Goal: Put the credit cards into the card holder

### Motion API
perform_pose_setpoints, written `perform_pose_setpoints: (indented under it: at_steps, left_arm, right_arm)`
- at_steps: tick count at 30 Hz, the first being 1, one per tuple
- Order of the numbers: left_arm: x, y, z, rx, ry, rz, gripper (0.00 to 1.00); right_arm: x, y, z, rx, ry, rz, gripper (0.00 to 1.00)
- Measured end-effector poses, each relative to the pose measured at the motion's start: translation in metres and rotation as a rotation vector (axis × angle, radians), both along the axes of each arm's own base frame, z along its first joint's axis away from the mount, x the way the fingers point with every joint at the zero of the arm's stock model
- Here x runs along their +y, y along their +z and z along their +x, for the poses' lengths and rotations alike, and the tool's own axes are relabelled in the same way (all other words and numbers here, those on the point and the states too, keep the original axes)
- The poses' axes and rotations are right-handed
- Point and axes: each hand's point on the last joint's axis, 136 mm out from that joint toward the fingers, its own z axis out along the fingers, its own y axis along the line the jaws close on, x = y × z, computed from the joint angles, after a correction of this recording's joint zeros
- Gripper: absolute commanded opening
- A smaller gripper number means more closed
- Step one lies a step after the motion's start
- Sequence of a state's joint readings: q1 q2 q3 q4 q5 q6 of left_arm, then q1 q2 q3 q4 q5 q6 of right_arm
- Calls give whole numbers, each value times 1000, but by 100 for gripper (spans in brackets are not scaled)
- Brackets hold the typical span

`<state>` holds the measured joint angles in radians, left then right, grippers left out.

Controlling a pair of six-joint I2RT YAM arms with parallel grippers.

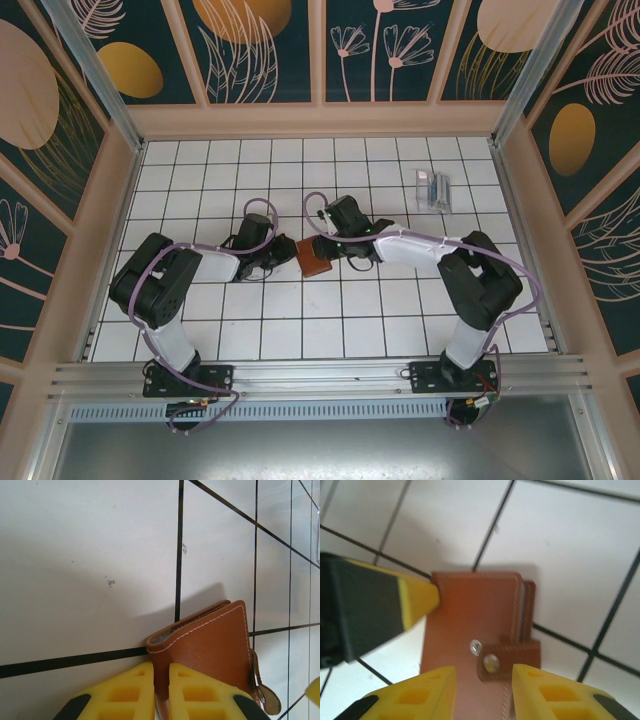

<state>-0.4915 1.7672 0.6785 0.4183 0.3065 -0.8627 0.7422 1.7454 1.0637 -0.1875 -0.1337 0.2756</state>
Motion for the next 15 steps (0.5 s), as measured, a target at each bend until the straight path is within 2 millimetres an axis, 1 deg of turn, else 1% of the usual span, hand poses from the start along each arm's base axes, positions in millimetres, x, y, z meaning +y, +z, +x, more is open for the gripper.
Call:
perform_pose_setpoints:
  at_steps: [5,8,11,15]
  left_arm:
    - [0,0,0,2,0,0,13]
    - [0,0,0,2,0,0,13]
    - [0,0,0,1,0,0,13]
    - [0,0,0,1,0,0,13]
  right_arm:
    - [-1,-17,-11,92,20,-49,34]
    - [-1,-21,-13,113,23,-71,35]
    - [2,-21,-11,115,25,-81,36]
    - [6,-15,1,84,11,-96,36]
